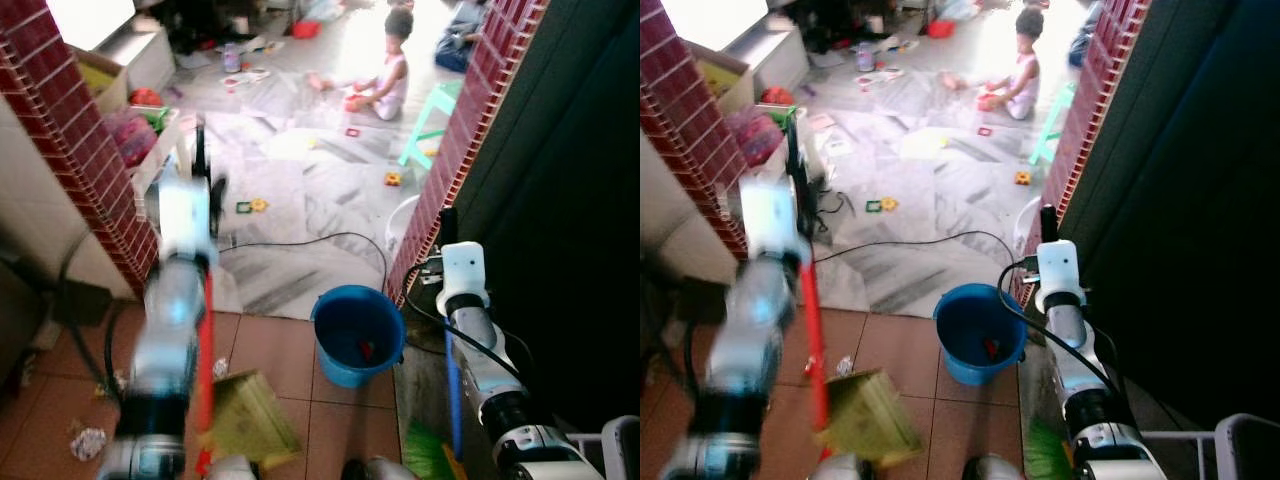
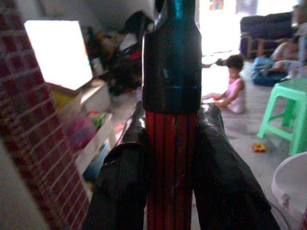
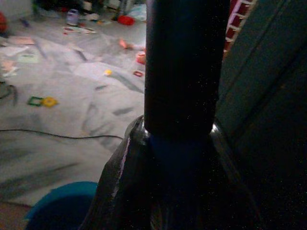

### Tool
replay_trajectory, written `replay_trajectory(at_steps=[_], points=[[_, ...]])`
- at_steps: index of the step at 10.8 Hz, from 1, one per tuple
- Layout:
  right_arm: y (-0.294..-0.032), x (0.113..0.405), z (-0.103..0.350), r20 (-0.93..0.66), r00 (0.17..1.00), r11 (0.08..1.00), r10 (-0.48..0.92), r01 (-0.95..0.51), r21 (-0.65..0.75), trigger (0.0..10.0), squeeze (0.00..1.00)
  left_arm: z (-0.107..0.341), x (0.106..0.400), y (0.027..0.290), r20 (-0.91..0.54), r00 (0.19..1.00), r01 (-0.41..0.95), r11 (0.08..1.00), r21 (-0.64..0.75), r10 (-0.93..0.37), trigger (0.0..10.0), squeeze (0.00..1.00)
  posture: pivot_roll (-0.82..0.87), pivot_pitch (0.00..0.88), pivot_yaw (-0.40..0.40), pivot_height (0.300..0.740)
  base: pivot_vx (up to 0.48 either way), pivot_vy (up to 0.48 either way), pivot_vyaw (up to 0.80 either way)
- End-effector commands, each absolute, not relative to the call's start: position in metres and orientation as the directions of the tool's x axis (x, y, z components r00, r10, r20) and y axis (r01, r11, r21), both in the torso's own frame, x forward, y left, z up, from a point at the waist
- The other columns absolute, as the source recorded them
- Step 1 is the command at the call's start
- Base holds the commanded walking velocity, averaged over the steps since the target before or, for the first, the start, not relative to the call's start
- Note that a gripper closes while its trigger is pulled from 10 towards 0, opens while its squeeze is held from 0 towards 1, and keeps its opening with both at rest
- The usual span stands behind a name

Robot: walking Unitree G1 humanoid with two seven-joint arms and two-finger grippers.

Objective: Sweep floor

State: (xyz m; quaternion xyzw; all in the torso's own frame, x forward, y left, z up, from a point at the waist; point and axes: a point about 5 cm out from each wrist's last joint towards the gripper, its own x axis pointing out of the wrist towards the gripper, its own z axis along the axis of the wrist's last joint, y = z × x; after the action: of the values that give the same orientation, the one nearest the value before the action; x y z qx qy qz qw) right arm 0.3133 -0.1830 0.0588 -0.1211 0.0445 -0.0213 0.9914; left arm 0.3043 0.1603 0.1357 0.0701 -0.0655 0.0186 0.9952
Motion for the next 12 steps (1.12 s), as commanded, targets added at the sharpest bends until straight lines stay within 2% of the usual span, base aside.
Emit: replay_trajectory(at_steps=[1,2,3,5,6,7,9,10,12], points=[[-0.180,0.317,0.063,-0.075,0.997,0.976,-0.017,0.000,-0.218,10.0,0.00,0.147,0.299,0.160,0.205,0.979,-0.044,0.985,0.165,0.010,10.0,0.00,0.04,0.000,-0.040,0.740,0.000,0.000,0.00],[-0.172,0.316,0.064,-0.083,0.996,0.976,0.038,-0.054,-0.209,10.0,0.00,0.127,0.289,0.162,0.146,0.989,-0.026,0.984,0.178,0.000,10.0,0.00,0.02,0.000,-0.043,0.740,0.000,0.000,0.00],[-0.155,0.314,0.063,-0.084,0.985,0.969,0.150,-0.163,-0.183,10.0,0.00,0.106,0.275,0.167,0.072,0.997,-0.040,0.993,0.112,0.032,10.0,0.00,0.02,0.000,-0.035,0.740,0.000,0.000,0.00],[-0.129,0.305,0.064,-0.055,0.947,0.945,0.317,-0.320,-0.073,10.0,0.00,0.093,0.263,0.163,0.012,1.000,-0.020,0.994,0.108,0.019,10.0,0.00,0.02,0.000,-0.018,0.740,0.000,0.000,0.00],[-0.123,0.304,0.069,-0.025,0.934,0.933,0.357,-0.357,-0.032,10.0,0.00,0.089,0.262,0.161,0.009,1.000,-0.001,0.995,0.105,0.000,10.0,0.00,0.02,0.000,-0.013,0.740,0.000,0.000,0.00],[-0.119,0.308,0.079,0.017,0.929,0.929,0.369,-0.369,0.017,10.0,0.00,0.085,0.263,0.158,-0.002,1.000,0.017,0.994,0.107,-0.017,10.0,0.00,0.02,0.000,-0.014,0.740,0.000,0.000,0.00],[-0.124,0.324,0.107,0.126,0.945,0.951,0.300,-0.307,0.035,10.0,0.00,0.087,0.268,0.155,0.005,1.000,0.030,0.995,0.093,-0.030,10.0,0.00,0.02,0.000,-0.015,0.740,0.000,0.000,0.00],[-0.129,0.330,0.115,0.137,0.955,0.956,0.262,-0.277,0.101,10.0,0.00,0.088,0.268,0.154,0.007,0.999,0.036,0.996,0.081,-0.037,10.0,0.00,0.01,0.000,-0.016,0.740,0.000,0.000,0.00],[-0.127,0.331,0.118,0.142,0.947,0.945,0.287,-0.304,0.119,10.0,0.00,0.086,0.266,0.149,0.004,0.999,0.053,0.996,0.076,-0.053,10.0,0.00,0.02,0.000,-0.018,0.740,0.000,0.000,0.00]])
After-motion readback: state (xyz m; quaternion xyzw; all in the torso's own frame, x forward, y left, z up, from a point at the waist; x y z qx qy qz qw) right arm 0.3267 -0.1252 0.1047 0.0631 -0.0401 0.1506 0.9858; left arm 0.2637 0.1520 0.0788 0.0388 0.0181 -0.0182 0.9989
